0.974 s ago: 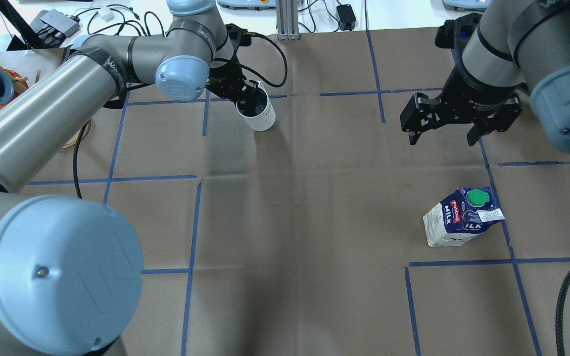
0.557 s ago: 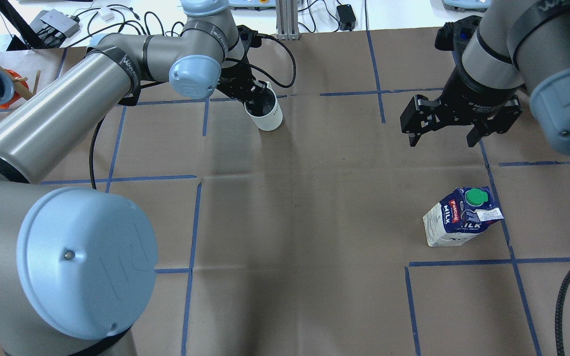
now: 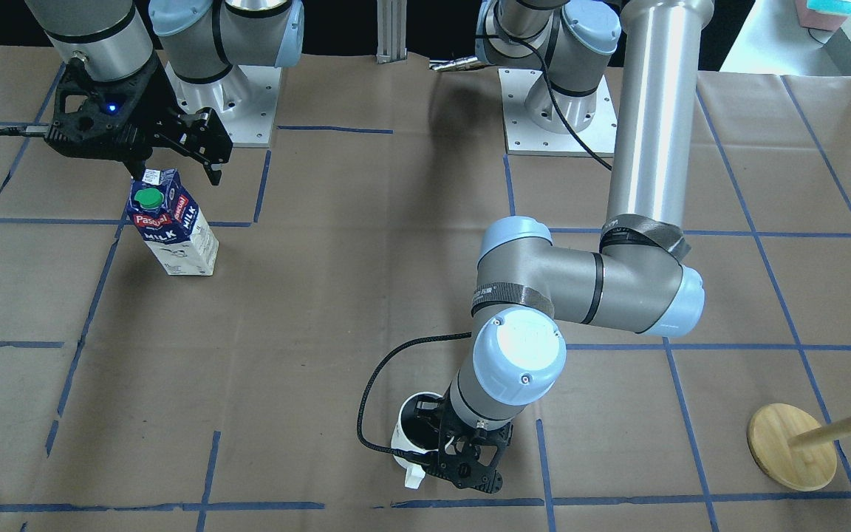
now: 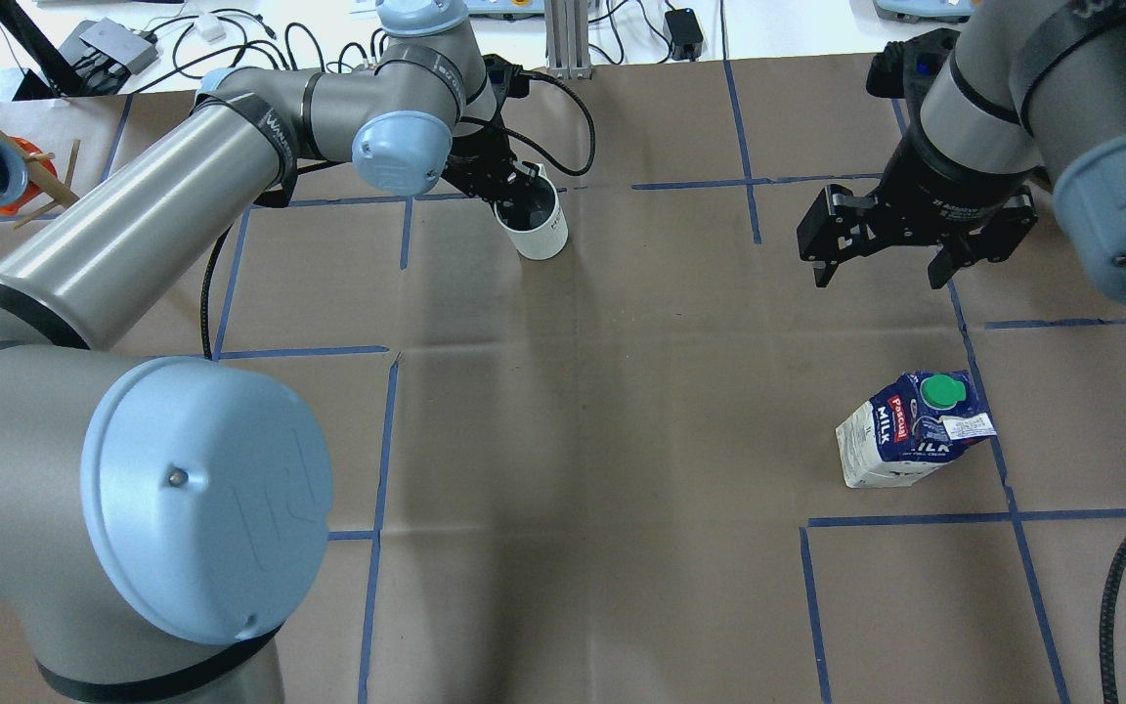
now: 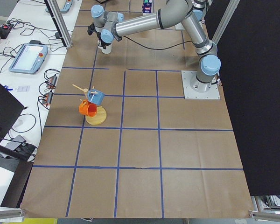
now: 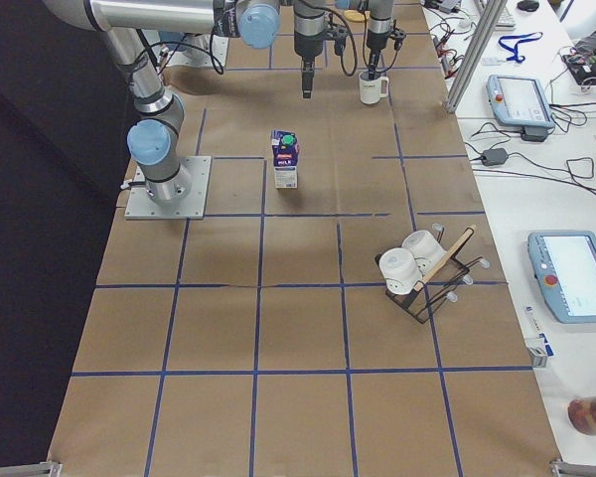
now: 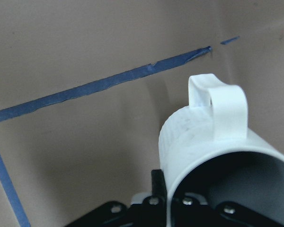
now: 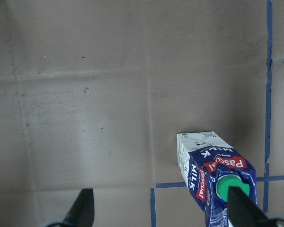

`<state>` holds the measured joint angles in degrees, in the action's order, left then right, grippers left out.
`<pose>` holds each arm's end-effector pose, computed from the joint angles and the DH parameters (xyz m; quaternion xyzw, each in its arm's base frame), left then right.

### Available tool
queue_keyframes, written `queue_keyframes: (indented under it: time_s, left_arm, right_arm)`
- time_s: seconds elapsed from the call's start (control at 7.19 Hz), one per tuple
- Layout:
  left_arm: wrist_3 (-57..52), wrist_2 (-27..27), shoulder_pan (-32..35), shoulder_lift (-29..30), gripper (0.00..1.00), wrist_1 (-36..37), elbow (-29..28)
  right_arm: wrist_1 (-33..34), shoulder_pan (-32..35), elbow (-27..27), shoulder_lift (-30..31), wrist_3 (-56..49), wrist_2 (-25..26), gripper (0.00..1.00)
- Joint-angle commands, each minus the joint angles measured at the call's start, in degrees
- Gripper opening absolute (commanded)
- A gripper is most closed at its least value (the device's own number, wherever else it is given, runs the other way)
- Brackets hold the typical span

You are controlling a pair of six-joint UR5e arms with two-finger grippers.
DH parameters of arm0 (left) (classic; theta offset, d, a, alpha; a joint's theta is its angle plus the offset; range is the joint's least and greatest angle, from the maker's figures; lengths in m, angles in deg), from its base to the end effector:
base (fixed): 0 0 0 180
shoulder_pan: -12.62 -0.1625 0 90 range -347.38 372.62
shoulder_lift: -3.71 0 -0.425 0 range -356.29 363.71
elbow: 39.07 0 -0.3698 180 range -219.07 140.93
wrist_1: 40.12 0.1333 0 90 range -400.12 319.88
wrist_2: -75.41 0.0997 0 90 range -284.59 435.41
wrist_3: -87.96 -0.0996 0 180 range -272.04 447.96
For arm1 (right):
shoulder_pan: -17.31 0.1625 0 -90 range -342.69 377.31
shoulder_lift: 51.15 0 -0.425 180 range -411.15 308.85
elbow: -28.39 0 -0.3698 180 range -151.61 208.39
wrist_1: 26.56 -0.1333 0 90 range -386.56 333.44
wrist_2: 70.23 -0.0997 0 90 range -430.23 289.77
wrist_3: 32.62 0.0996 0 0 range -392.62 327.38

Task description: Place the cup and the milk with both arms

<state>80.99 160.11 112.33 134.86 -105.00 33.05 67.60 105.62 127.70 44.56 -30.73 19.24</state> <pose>-0.2623 -0.6879 0.2405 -0.1456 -0.9881 0.0150 0.0466 0.1216 -0.4312 0.4636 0.0312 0.9995 -0.0049 0.0046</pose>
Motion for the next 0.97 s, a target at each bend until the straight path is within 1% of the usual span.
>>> queue_keyframes:
  time_s: [0.0, 0.14, 0.28, 0.42, 0.56, 0.7, 0.83]
  left_arm:
    - [-0.2, 0.0, 0.0, -0.1, 0.8, -0.2, -0.1]
    - [0.0, 0.1, 0.0, -0.4, 0.83, -0.2, 0.0]
    - [0.0, 0.1, 0.2, -1.8, 0.92, -0.6, 0.0]
    - [0.0, 0.1, 0.2, -4.1, 0.99, -3.0, -0.2]
    - [0.0, 0.5, -0.5, -7.9, 0.99, -7.1, -0.5]
    - [-0.1, 0.7, -1.3, -12.4, 0.99, -12.7, -0.1]
    - [-0.1, 2.9, -2.0, -16.3, 0.99, -19.2, 0.2]
  right_arm:
    - [0.1, -0.3, 0.0, 0.0, -1.0, 0.1, 1.0]
    - [0.3, -0.7, 0.0, 0.0, -4.9, 0.8, 1.0]
    - [0.2, -3.3, 0.1, 0.2, -8.2, 0.9, 1.0]
    - [-0.5, -8.8, 0.3, 0.5, -11.9, 0.9, 1.0]
    - [-1.2, -13.9, 1.9, 1.8, -16.7, 0.8, 1.0]
    - [-0.4, -14.2, 5.2, 4.8, -16.4, 0.3, 1.0]
    - [0.0, -14.1, 8.8, 8.6, -14.3, -0.3, 1.0]
